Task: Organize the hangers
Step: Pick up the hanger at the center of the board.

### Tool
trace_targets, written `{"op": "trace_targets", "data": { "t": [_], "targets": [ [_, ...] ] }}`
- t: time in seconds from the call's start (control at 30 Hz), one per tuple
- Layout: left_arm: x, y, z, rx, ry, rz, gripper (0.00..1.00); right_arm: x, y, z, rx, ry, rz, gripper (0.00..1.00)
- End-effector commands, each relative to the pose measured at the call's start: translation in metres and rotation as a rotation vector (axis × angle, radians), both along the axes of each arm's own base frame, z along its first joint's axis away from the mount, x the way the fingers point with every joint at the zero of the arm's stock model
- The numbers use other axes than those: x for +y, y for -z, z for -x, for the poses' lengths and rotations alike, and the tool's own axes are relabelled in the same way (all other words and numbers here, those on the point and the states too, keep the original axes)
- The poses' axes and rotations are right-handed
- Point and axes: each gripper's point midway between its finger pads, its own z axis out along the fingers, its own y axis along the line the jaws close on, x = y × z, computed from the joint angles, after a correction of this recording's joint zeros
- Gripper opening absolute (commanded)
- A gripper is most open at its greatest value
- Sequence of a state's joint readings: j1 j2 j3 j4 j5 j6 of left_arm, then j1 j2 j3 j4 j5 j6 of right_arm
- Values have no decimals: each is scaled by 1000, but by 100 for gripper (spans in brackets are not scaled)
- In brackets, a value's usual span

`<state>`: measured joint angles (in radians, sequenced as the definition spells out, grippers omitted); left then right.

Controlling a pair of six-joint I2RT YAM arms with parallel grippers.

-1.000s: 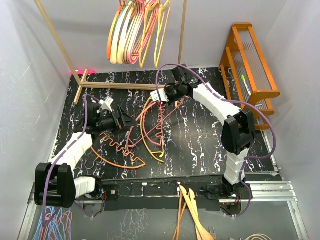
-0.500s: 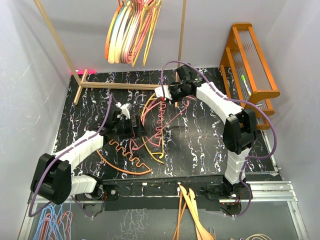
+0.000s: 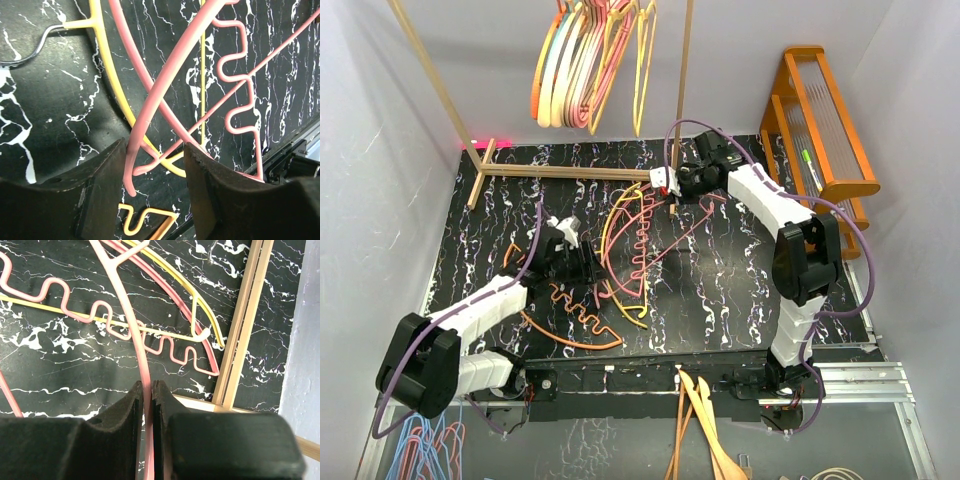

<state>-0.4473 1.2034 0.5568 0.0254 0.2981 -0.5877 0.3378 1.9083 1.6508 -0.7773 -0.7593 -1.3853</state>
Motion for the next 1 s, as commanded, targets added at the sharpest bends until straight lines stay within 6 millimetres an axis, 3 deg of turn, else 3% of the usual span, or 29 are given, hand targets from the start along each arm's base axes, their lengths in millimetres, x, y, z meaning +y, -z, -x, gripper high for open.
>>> {"op": "trace_targets", "data": {
  "t": [0.0,0.1,0.2,0.4,0.6,0.73,0.8,0.97],
  "targets": [
    [-17,-6,8,-6,23,89,47,7,-44,-2,-79,-20,-113,8],
    [-16,-3,9,-23,-1,112,48,7,-45,1,-69,-28,-136,8],
    [0,11,6,-16,-71,32,67,5,-47,4,-68,-40,-166,8],
    [3,17,2,-51,-107,46,68,2,-50,6,-54,-53,-208,8],
    [-8,19,5,-35,-75,103,47,-1,-48,7,-46,-52,-214,8],
    [-15,-3,5,-103,-43,170,20,-2,-45,9,-31,-52,-223,8],
    [-19,-19,5,-151,-28,219,0,-2,-44,10,-18,-54,-231,8],
    [-28,-49,11,-192,49,255,0,-1,-40,15,27,-51,-245,8]
  ]
}}
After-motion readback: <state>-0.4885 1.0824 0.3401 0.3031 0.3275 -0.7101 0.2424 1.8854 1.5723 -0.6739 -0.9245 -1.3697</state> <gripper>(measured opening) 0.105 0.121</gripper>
